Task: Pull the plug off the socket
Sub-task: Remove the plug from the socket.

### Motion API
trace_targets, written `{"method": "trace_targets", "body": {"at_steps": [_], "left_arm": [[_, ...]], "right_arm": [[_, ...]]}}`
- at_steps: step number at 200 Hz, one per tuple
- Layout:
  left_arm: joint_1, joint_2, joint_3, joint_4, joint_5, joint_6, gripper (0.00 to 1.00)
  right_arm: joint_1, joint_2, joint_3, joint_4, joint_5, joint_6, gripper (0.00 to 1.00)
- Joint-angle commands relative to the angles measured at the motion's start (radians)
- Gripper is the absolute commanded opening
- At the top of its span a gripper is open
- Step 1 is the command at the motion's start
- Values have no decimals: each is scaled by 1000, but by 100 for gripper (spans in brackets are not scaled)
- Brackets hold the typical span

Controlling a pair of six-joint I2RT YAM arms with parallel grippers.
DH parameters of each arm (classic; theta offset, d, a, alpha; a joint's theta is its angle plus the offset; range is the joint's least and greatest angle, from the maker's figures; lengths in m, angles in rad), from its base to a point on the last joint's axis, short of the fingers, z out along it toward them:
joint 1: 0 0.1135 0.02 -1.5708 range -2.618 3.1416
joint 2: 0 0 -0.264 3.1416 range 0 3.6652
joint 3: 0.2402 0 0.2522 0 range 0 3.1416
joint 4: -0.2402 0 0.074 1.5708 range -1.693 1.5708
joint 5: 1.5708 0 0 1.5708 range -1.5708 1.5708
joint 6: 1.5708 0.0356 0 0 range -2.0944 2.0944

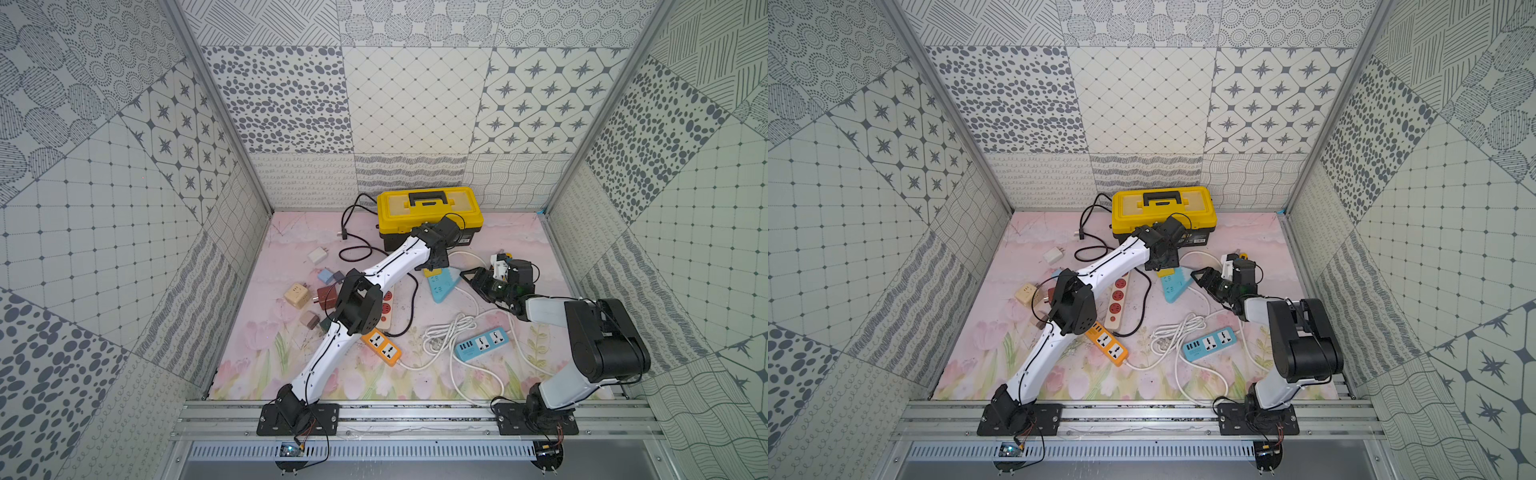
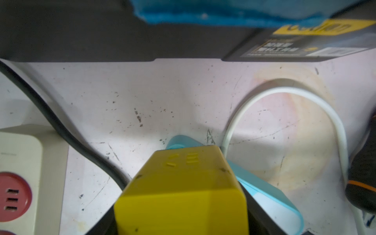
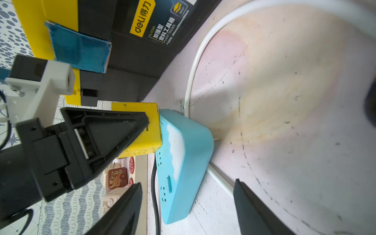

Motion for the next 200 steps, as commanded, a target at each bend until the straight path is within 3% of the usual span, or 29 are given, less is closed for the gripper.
{"method": "trace_targets", "body": {"at_steps": [1, 41, 68, 94, 139, 200], "left_arm": [[7, 6, 3, -24, 56, 14, 53], [11, -89, -132, 71, 143, 128, 30], [26, -202, -341, 230, 222, 203, 25], [54, -259, -475, 352, 325, 209, 23], [60, -265, -503, 407, 414, 198, 22], [74, -310, -605, 502, 487, 145, 21]], "right_arm": [[11, 38, 57, 28, -31, -7, 75], [56, 94, 137, -35, -54, -67, 74], [56, 95, 129, -75, -52, -104, 74], [63, 97, 92, -74, -94, -101, 73], [139, 128, 103, -111, -78, -106, 69], [161, 200, 133, -101, -56, -65, 47]]}}
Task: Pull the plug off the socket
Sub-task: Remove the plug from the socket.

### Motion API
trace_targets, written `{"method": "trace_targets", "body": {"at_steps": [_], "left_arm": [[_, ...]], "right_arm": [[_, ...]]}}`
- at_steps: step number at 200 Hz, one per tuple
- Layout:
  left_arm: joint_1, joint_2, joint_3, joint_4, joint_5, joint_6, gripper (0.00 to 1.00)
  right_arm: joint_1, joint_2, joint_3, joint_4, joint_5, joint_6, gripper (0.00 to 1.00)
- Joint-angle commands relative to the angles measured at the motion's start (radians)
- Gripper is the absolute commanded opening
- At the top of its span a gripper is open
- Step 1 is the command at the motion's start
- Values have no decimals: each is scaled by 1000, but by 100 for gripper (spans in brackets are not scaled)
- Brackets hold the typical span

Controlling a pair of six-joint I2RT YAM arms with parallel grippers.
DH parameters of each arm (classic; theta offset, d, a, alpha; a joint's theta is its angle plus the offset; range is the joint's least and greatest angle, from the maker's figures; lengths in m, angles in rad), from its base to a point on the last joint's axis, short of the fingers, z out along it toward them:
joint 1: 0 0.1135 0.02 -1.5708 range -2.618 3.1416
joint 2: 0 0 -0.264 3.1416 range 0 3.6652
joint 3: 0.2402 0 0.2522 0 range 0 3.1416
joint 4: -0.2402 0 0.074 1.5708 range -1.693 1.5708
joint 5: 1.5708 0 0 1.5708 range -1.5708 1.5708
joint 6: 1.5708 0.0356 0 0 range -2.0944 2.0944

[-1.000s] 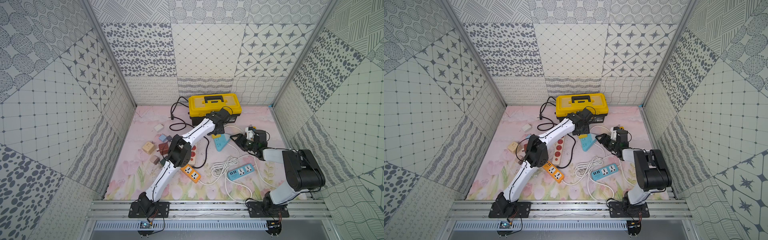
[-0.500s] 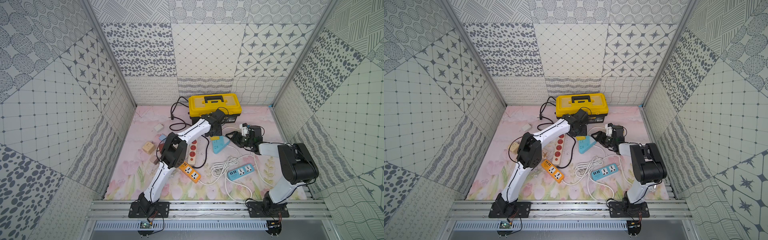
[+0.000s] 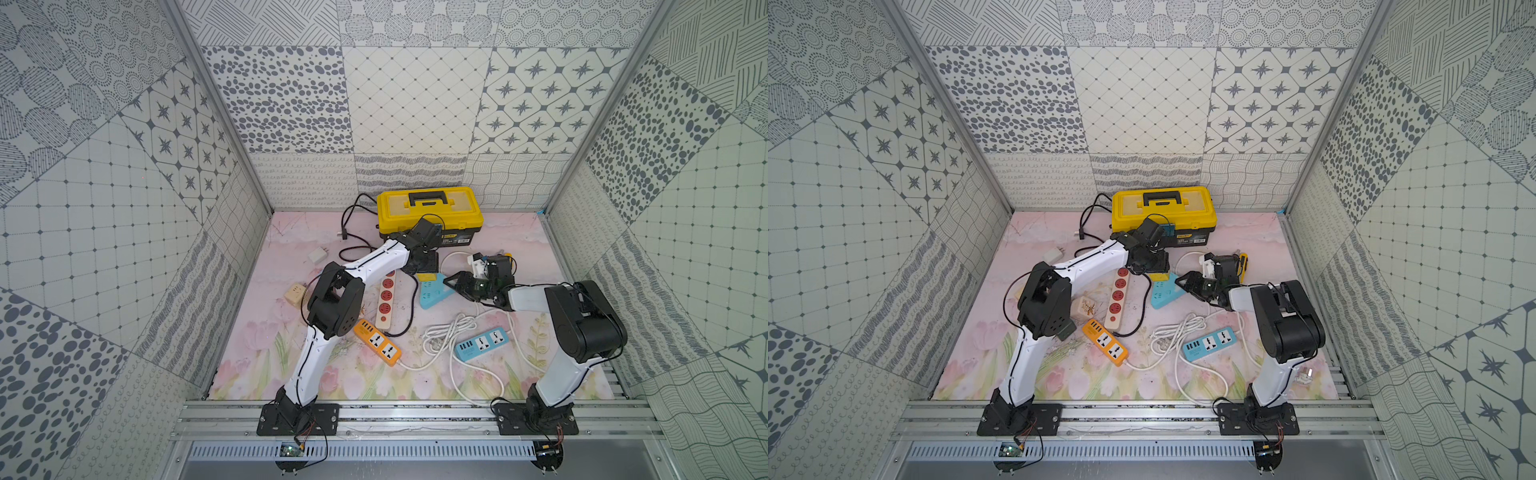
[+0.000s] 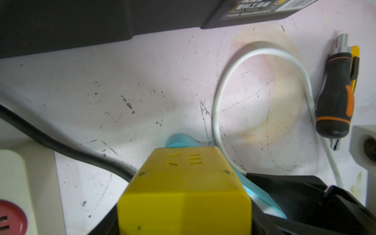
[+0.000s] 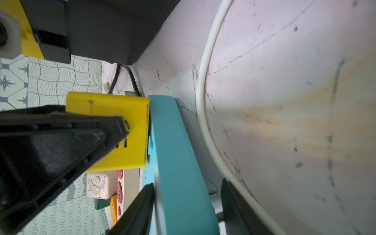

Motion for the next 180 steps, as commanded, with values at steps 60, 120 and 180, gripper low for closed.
{"method": "trace_targets", "body": {"at_steps": [60, 120, 180], "left_arm": [[-34, -130, -181, 244, 141, 112, 18], [-67, -185, -232, 265, 128, 275, 19], [39, -88, -68, 80, 382, -159, 17]], "right_arm": [[36, 42, 45, -213, 64, -94, 41], [67, 60, 74, -353, 149, -196, 41], [81, 69, 88, -398, 190, -213, 41]]}}
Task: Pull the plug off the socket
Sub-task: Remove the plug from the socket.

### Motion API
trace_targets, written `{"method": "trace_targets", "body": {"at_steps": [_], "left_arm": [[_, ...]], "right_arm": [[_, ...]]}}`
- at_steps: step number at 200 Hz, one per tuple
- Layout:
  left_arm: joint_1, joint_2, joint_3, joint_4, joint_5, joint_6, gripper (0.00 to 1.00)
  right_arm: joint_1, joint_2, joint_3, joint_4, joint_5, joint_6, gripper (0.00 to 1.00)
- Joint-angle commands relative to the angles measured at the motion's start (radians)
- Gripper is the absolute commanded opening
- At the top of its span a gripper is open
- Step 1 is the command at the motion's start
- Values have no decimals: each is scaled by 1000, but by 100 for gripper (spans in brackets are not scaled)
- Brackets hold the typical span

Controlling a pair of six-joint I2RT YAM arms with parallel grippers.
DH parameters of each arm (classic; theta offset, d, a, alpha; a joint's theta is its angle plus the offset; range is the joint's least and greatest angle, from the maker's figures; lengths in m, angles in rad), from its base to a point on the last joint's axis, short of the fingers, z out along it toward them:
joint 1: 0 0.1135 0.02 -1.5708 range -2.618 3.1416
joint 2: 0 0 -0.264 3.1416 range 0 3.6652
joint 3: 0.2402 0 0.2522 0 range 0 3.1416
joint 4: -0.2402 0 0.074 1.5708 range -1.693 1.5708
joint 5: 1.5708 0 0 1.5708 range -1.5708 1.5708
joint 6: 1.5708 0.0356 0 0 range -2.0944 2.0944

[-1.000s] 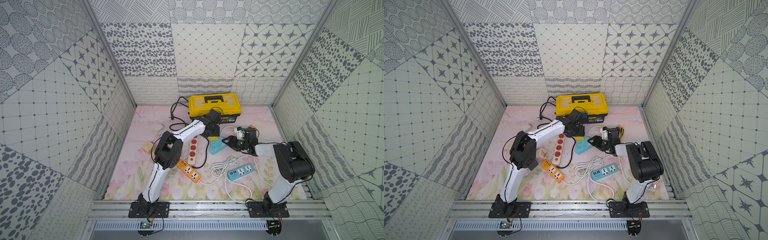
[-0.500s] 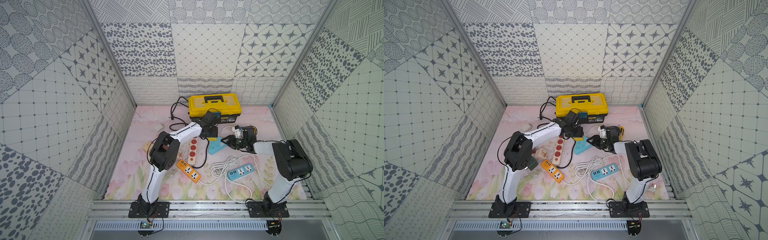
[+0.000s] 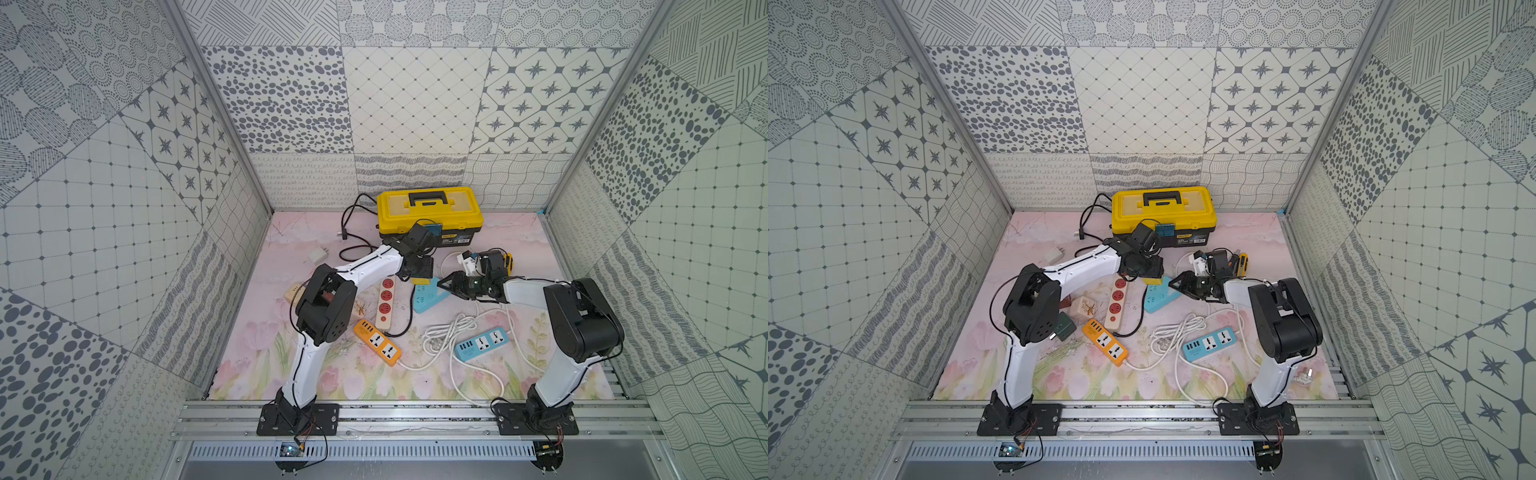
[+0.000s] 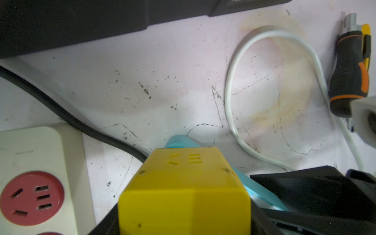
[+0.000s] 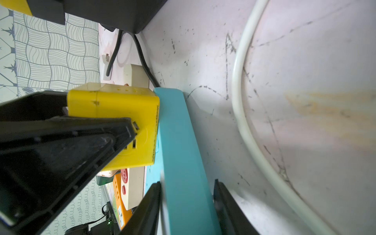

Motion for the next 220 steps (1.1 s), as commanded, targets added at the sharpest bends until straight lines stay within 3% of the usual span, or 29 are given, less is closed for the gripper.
{"method": "trace_targets", "body": {"at_steps": [1, 47, 81, 117, 134, 160, 186, 220], "left_arm": [[24, 9, 71, 42, 381, -191, 17], [-75, -105, -7, 94, 112, 101, 17], [-81, -180, -89, 111, 161, 115, 17], [-25, -187, -95, 108, 363, -58, 17], [-5, -170, -71, 62, 396, -100, 17], [-49, -194, -90, 69, 274, 51, 17], [-126, -249, -220, 212, 108, 276, 17], [-131, -339, -394, 425, 101, 261, 17]], "right_arm": [[34, 66, -23, -166, 204, -83, 41], [37, 66, -21, -194, 232, -83, 41], [38, 59, -20, -228, 265, -97, 41], [53, 62, -12, -260, 300, -106, 41], [64, 62, -8, -276, 322, -111, 41], [68, 60, -9, -285, 339, -107, 41], [66, 63, -11, -287, 345, -98, 41], [62, 66, -14, -288, 338, -89, 41]]}}
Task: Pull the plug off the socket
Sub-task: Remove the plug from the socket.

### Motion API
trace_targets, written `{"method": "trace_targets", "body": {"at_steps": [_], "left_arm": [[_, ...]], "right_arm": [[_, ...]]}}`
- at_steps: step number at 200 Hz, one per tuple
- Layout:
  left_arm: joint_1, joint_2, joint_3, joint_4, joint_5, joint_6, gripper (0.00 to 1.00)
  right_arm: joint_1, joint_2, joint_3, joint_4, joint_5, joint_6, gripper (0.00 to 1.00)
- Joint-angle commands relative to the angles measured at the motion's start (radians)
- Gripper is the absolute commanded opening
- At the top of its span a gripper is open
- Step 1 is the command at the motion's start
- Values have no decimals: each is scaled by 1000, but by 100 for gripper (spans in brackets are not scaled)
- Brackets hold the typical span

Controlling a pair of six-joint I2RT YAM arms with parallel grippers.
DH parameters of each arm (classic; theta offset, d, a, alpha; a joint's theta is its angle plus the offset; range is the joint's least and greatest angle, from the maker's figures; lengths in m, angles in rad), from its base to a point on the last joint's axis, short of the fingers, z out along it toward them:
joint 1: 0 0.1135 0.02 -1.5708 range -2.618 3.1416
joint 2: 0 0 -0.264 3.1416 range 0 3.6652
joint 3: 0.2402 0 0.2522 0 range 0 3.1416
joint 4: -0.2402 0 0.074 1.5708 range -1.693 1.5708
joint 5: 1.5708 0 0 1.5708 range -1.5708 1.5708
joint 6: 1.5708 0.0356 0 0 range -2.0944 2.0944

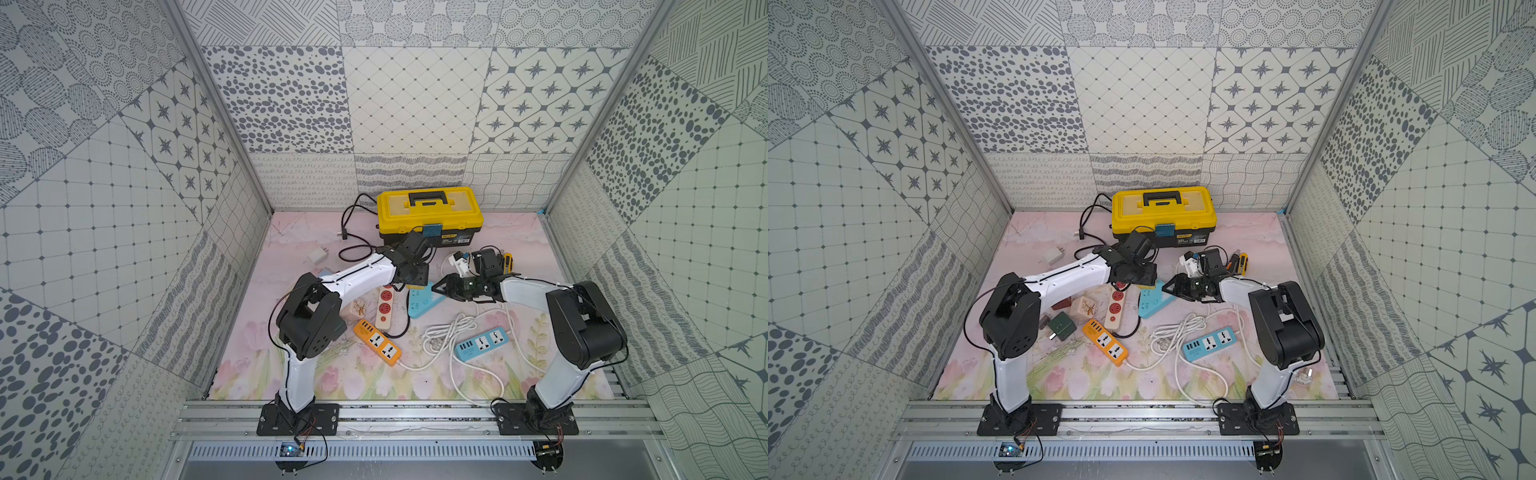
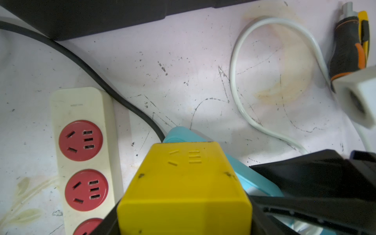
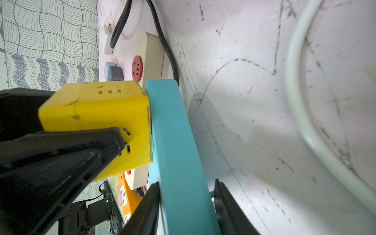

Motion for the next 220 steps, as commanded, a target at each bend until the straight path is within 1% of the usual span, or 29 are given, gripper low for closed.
{"method": "trace_targets", "body": {"at_steps": [1, 16, 29, 38, 58, 69, 78, 85, 94, 121, 144, 176, 197, 209, 220], "left_arm": [[-63, -117, -116, 314, 252, 204, 17], [-58, -131, -103, 286, 285, 163, 18], [-41, -132, -76, 240, 373, 105, 17], [-18, -129, -71, 236, 451, 34, 17], [46, -98, -78, 252, 626, -175, 16], [69, -74, -77, 247, 680, -250, 15], [78, -60, -66, 225, 690, -277, 15], [83, -54, -56, 198, 678, -285, 15], [81, -53, -36, 162, 647, -260, 15], [55, -103, -28, 116, 514, -97, 15], [55, -177, -72, 112, 442, -31, 15], [95, -302, -194, 116, 305, -30, 15], [125, -396, -292, 110, 146, -39, 15], [157, -438, -337, 93, 77, -57, 15], [196, -468, -371, 87, 48, -82, 15]], "right_arm": [[6, 94, -46, -140, 363, -15, 41], [7, 98, -44, -143, 363, -14, 41], [5, 102, -40, -145, 360, -15, 41], [5, 104, -41, -147, 359, -16, 41], [5, 103, -40, -148, 359, -17, 41], [5, 104, -39, -148, 359, -18, 41], [5, 103, -39, -149, 360, -19, 41], [5, 104, -38, -150, 361, -20, 41], [5, 104, -37, -150, 361, -21, 41], [5, 100, -40, -150, 360, -19, 41], [3, 90, -45, -138, 358, -21, 45], [-7, 62, -34, -115, 310, -31, 54], [-7, 28, -4, -119, 272, -49, 63], [-7, 2, 16, -124, 251, -62, 67], [-7, -25, 35, -132, 237, -72, 70]]}}
